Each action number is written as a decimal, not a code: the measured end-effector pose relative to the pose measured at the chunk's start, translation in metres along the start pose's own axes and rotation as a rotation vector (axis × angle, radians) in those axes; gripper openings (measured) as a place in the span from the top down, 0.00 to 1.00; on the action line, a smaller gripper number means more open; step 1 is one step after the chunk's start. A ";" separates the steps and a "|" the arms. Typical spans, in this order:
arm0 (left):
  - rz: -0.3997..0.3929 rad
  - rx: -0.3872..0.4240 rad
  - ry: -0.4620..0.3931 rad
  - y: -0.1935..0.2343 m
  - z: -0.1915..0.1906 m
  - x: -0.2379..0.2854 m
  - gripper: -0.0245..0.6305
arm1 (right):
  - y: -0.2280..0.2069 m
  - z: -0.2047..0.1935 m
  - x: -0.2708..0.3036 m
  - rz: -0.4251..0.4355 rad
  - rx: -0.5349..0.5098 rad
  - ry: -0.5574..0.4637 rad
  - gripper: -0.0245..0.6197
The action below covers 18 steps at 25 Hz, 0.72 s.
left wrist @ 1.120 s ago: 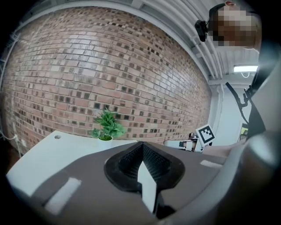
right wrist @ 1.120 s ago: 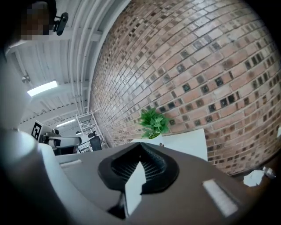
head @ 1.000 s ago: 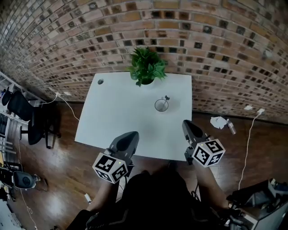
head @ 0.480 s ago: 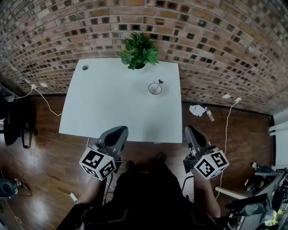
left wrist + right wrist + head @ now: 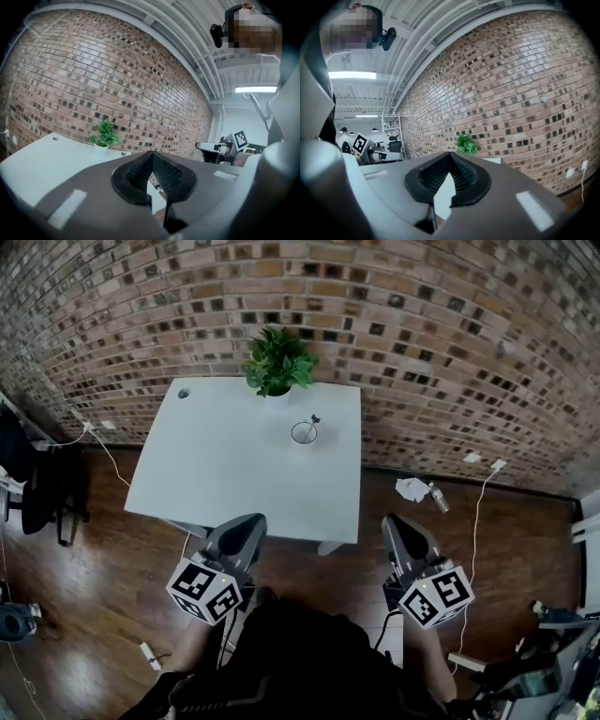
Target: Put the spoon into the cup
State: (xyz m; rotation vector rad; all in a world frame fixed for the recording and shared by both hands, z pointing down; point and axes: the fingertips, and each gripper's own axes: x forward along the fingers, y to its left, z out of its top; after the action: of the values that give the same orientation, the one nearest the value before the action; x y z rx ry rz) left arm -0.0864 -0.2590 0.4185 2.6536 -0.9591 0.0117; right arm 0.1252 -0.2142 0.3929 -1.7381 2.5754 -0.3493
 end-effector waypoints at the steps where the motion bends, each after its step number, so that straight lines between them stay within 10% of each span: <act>1: 0.013 -0.015 -0.002 -0.014 -0.003 0.005 0.97 | -0.006 0.005 -0.012 0.016 -0.015 0.001 0.95; 18: 0.073 0.082 -0.032 -0.138 0.007 -0.010 0.97 | -0.035 0.014 -0.121 0.112 0.093 -0.056 0.95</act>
State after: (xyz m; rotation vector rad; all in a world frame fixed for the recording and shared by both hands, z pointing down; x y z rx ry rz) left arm -0.0087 -0.1552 0.3700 2.6992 -1.0885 0.0259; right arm 0.2055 -0.1186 0.3728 -1.5437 2.5600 -0.4043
